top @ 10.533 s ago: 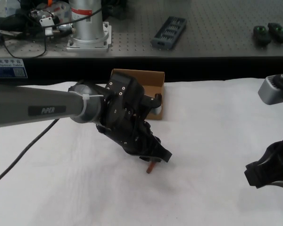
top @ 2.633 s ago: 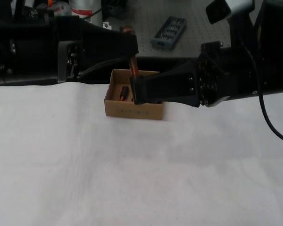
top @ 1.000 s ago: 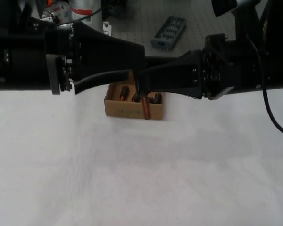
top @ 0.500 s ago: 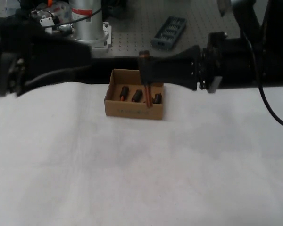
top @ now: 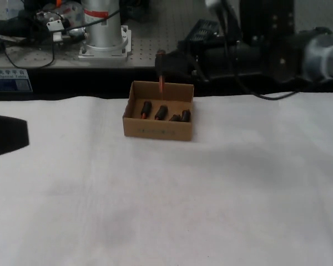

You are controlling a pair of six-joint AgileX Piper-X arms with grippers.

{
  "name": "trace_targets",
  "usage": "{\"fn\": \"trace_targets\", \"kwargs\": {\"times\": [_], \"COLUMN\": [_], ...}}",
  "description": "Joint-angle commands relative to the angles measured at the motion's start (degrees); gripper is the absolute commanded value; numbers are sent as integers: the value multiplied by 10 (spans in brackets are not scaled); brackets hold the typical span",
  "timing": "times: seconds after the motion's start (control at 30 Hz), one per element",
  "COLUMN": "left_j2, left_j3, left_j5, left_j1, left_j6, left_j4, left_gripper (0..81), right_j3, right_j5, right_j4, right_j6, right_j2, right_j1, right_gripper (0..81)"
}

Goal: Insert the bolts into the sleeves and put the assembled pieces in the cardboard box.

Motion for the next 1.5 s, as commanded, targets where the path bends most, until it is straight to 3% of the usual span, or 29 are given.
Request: {"fn": "trace_targets", "kwargs": {"times": [0.0, 0.27, 0.47, 0.67, 0.7, 0.83, 0.9, 1.23, 1.47], "left_j2": [-16, -12, -2, 12, 14, 15, 15, 15, 15], "left_j3": [-2, -2, -2, -2, -2, -2, -2, -2, -2], "left_j5": [-21, -36, -54, -58, -58, -58, -58, -58, -58], "left_j1": [2, 2, 2, 2, 2, 2, 2, 2, 2], "left_j6": [8, 8, 8, 8, 8, 8, 8, 8, 27], "left_j4": [1, 1, 1, 1, 1, 1, 1, 1, 1], "left_gripper": [545, 545, 545, 545, 545, 545, 545, 545, 545], "right_j3": [-93, -267, -295, -301, -301, -301, -301, -301, -301], "right_j5": [16, 54, 112, 112, 108, 101, 104, 100, 138], "right_j4": [33, 123, 149, 156, 156, 167, 185, 277, 496], "right_j6": [-6, -6, -18, -47, -47, -47, -47, -83, -217], "right_j2": [64, 210, 234, 232, 232, 231, 229, 193, 106], "right_j1": [-10, -13, -13, -13, -13, -13, -13, -13, -13], "right_gripper": [28, 28, 28, 8, 24, 243, 312, 314, 314]}}
